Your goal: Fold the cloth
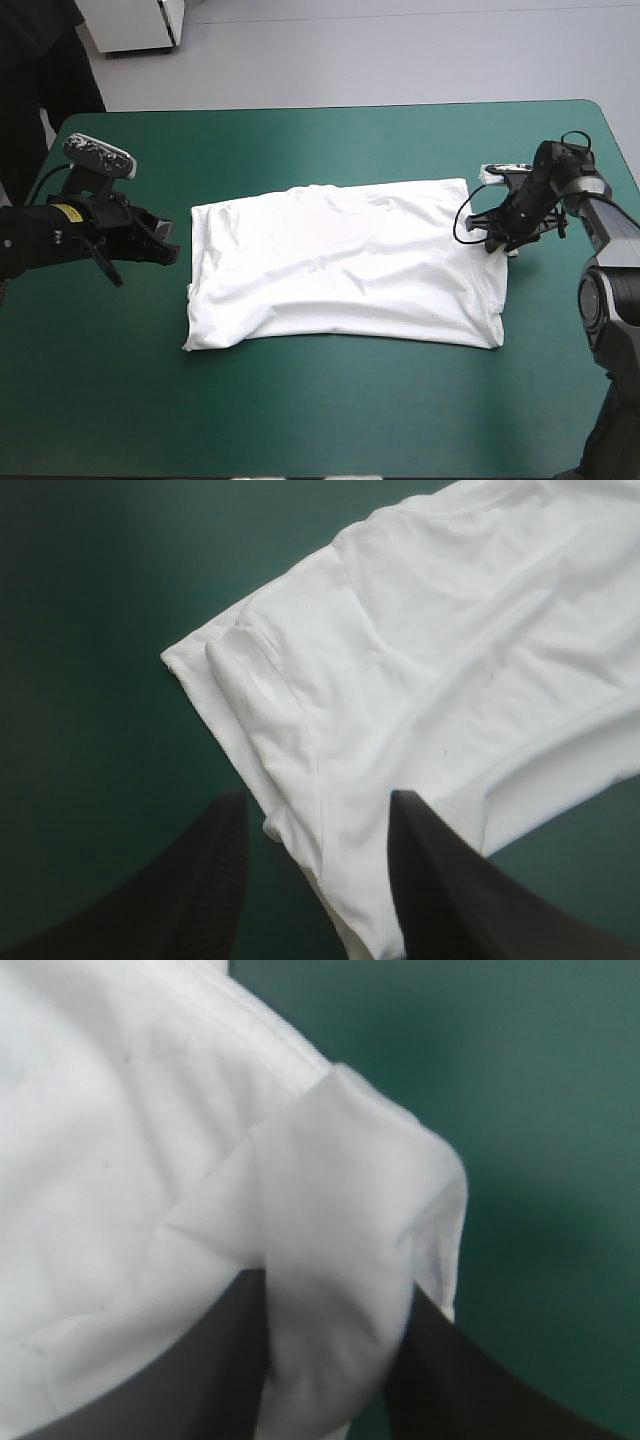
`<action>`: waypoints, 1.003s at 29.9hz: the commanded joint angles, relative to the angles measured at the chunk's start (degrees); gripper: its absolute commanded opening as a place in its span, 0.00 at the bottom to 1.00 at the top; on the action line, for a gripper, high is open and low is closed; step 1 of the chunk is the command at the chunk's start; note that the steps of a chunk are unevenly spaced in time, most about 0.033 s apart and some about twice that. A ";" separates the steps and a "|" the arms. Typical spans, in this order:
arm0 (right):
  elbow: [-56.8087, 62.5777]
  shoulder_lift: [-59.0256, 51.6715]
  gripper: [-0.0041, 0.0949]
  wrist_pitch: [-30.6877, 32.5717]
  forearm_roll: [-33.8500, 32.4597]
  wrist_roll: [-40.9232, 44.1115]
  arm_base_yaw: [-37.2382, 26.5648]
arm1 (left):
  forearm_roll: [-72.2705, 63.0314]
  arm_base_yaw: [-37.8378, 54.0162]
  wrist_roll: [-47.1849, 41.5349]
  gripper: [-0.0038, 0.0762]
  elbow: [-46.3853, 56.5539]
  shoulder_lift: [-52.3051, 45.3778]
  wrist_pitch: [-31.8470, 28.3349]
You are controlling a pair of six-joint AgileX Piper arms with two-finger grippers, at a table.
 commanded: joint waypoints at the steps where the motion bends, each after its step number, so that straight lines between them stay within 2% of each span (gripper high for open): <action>1: -1.34 -2.20 0.10 1.25 0.55 -1.68 -0.46 | -1.30 -0.21 -0.08 0.46 -1.79 -1.02 -2.17; 2: -1.34 -2.20 0.02 1.40 0.55 -1.83 -0.46 | -1.30 -0.21 -0.08 0.46 -1.79 -1.02 -2.09; 13: -6.71 -5.17 0.04 3.98 2.10 -1.01 0.78 | -4.20 -0.30 -0.08 0.46 -1.79 -2.02 -1.43; 23: -8.48 -8.32 0.04 5.13 3.04 -1.35 11.28 | -3.58 -3.03 0.07 0.46 -1.79 -2.40 -0.52; 27: -8.20 -8.08 0.04 3.59 0.08 -1.52 16.14 | -3.69 -3.16 0.07 0.46 -1.79 -2.40 -0.52; 30: -8.20 -7.02 0.04 3.84 -1.40 -0.89 17.36 | -3.69 -3.55 0.07 0.46 -1.79 -2.40 -0.41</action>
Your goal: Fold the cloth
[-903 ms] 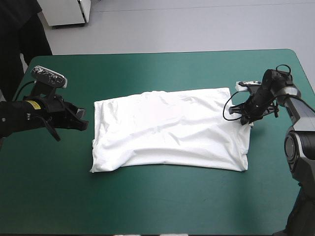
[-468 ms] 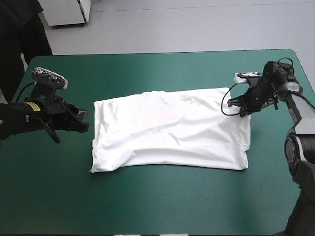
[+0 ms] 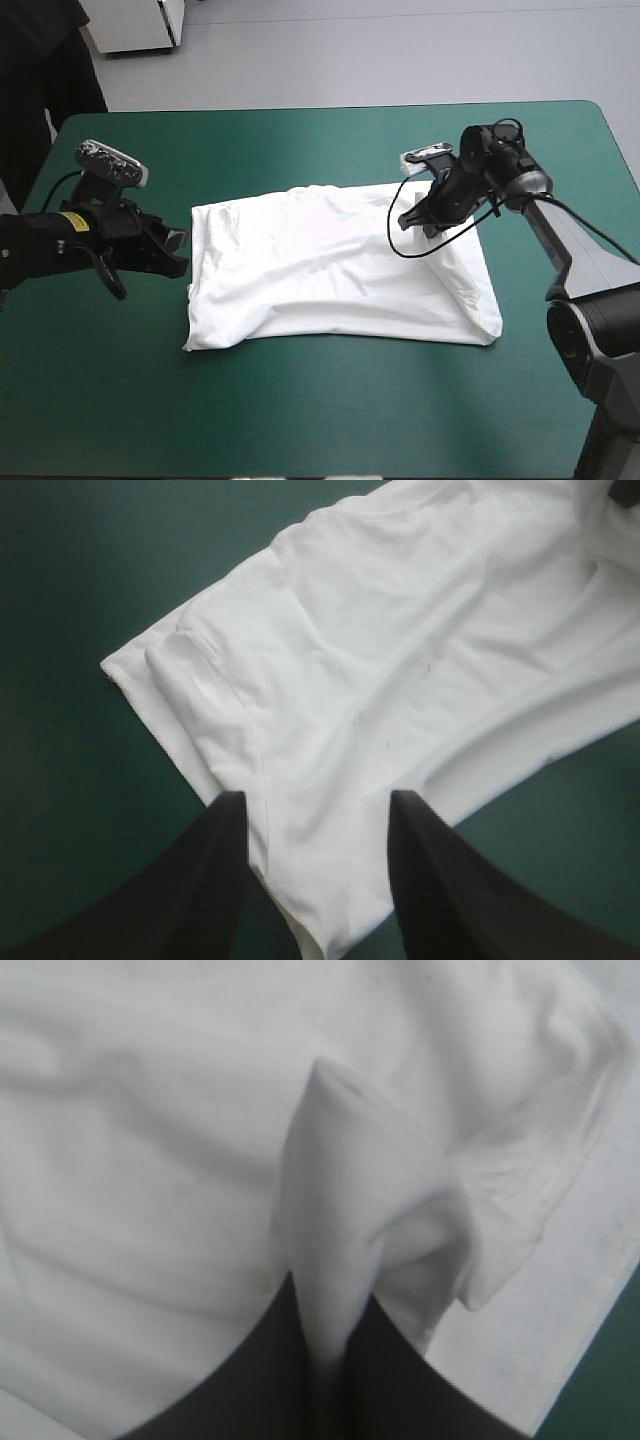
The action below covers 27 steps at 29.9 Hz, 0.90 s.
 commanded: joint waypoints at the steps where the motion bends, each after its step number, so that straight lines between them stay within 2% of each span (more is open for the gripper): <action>1: -1.40 -1.27 0.04 -0.28 -1.46 0.23 0.55 | -1.32 -0.51 0.01 0.46 -1.74 -1.05 -2.26; 14: -1.40 3.56 0.06 1.85 -0.96 0.67 0.55 | -1.32 -0.51 0.01 0.46 -1.74 -2.19 -2.00; 17: -1.52 3.46 0.16 2.72 -0.80 0.53 0.41 | -1.32 -0.51 0.01 0.42 -1.74 -2.33 -2.00; 23: -1.61 2.28 0.51 3.18 -0.87 0.53 -0.63 | -1.07 -0.61 0.01 0.41 -1.90 -3.39 -1.72; 25: -2.22 1.10 0.56 3.18 -2.14 0.78 -1.55 | -0.80 -0.61 0.01 0.41 -1.88 -3.89 -1.57; 27: -2.56 -0.25 0.56 3.18 -1.52 1.17 -3.07 | -0.13 -0.61 0.01 0.41 -1.88 -4.19 -1.29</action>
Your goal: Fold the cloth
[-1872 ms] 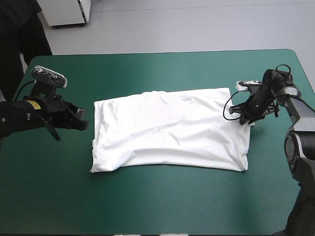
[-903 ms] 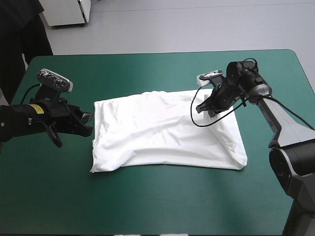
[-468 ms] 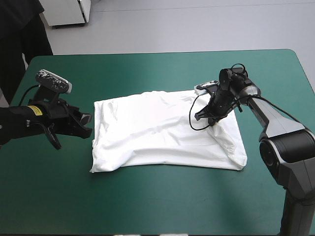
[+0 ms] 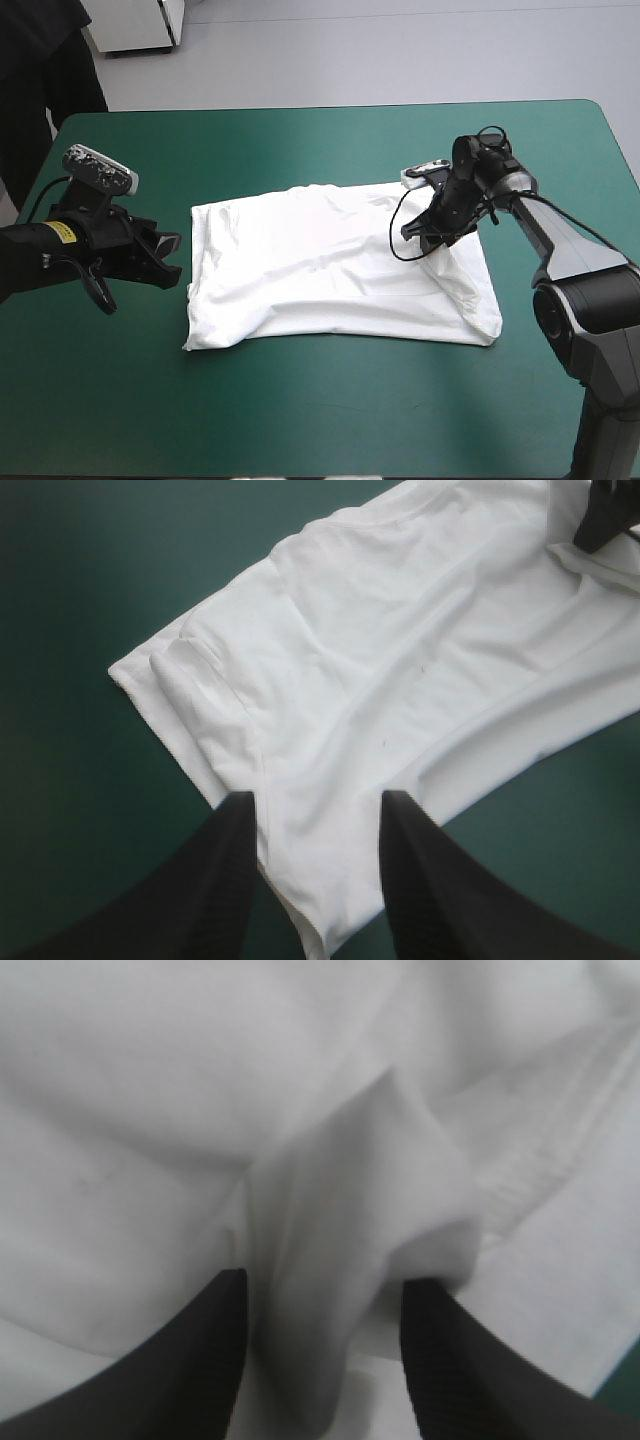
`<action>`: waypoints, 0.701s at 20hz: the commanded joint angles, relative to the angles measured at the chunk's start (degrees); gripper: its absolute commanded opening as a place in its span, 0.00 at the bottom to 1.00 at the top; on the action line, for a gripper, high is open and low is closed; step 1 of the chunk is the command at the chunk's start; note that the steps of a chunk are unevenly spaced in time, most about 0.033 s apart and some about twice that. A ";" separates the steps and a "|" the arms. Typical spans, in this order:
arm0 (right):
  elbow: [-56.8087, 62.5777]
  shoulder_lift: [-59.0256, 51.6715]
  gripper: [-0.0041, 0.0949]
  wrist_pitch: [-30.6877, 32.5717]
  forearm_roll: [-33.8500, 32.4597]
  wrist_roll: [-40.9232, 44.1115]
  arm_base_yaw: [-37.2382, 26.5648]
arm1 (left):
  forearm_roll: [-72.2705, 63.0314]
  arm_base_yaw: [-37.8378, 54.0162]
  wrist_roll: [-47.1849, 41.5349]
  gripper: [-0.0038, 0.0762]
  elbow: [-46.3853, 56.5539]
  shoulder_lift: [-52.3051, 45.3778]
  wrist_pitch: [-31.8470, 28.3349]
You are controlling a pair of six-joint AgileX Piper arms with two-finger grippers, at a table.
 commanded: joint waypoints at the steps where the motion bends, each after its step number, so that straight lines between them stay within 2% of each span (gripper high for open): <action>1: -2.40 -6.64 0.56 1.74 0.88 0.37 -3.15 | 0.37 -0.31 -0.19 0.41 -1.82 -1.75 -1.84; 5: 1.05 -14.95 0.56 1.74 3.38 1.33 -9.11 | 10.29 -2.03 -6.92 0.41 -1.61 -2.20 1.78; 6: 3.92 -18.44 0.56 1.74 3.28 1.33 -10.18 | 14.62 -3.78 -9.07 0.42 -1.18 -2.20 4.57; 8: 9.38 -24.37 0.56 1.74 1.99 1.33 -10.64 | 19.37 -5.94 -10.86 0.46 0.44 -1.69 5.39; 11: 18.11 -32.73 0.56 1.74 1.51 1.33 -10.14 | 19.15 -6.06 -12.03 0.51 2.54 0.88 5.29; 14: 24.31 -39.36 0.56 1.74 -1.04 1.84 -8.95 | 17.95 -6.06 -12.70 0.52 4.84 5.33 5.29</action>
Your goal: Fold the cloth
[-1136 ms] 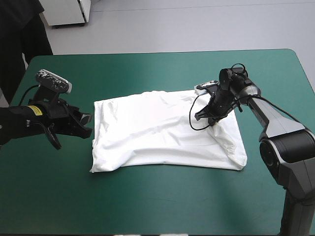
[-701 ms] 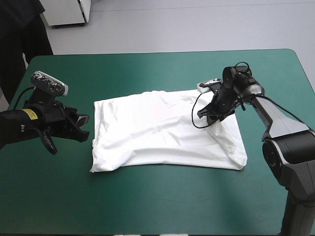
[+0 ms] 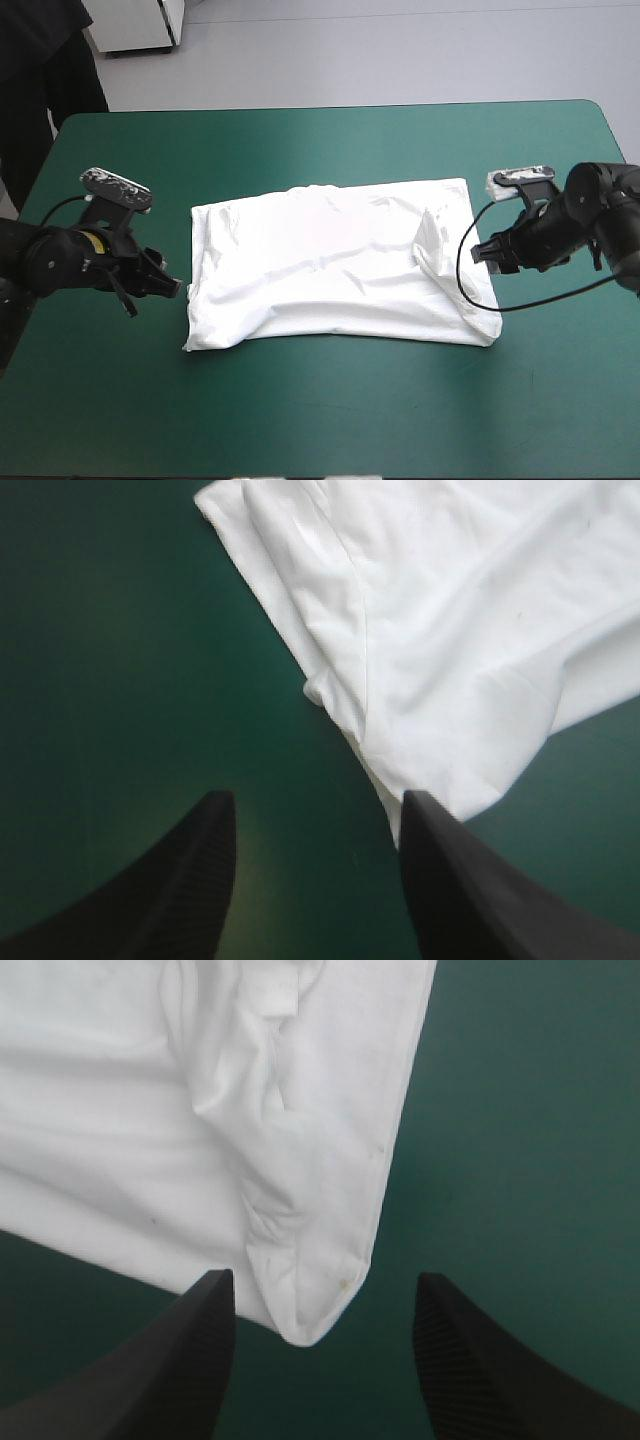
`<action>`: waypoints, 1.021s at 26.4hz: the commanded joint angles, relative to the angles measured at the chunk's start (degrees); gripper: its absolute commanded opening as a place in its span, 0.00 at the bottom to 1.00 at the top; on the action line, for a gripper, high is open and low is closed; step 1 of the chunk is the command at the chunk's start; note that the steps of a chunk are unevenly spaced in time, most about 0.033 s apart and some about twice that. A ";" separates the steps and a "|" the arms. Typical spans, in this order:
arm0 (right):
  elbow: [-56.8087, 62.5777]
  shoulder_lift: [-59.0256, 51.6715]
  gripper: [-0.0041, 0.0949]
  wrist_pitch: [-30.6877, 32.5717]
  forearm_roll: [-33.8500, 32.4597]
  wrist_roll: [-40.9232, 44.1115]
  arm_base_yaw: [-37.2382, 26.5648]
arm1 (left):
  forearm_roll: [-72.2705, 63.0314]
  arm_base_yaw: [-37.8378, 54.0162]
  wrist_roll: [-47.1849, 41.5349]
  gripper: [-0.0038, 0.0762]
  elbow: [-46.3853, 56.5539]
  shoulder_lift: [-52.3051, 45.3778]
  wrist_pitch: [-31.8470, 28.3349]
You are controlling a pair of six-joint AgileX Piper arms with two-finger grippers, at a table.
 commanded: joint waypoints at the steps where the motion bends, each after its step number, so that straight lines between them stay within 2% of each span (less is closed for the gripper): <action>1: 3.28 -7.26 0.56 0.83 -3.07 0.66 1.67 | -1.04 -0.26 -0.59 0.52 0.51 3.96 1.57; 3: 5.04 -10.37 0.56 0.58 -5.93 2.09 3.79 | -2.70 -0.06 -0.49 0.53 1.25 7.45 1.57; 5: 5.86 -11.67 0.56 0.71 -7.93 4.20 6.09 | -3.92 -0.06 -0.95 0.60 1.92 9.06 1.57; 8: 6.36 -11.89 0.56 0.77 -7.93 4.74 8.63 | -4.39 -0.06 -1.35 0.67 3.40 9.26 1.68; 16: 6.44 -11.18 0.56 0.77 -11.22 7.29 13.13 | -4.97 -0.06 -2.52 0.67 11.37 12.88 0.65; 27: 6.44 -11.18 0.56 0.77 -12.67 7.70 13.13 | -9.07 -0.06 -2.12 0.67 17.69 21.53 -10.11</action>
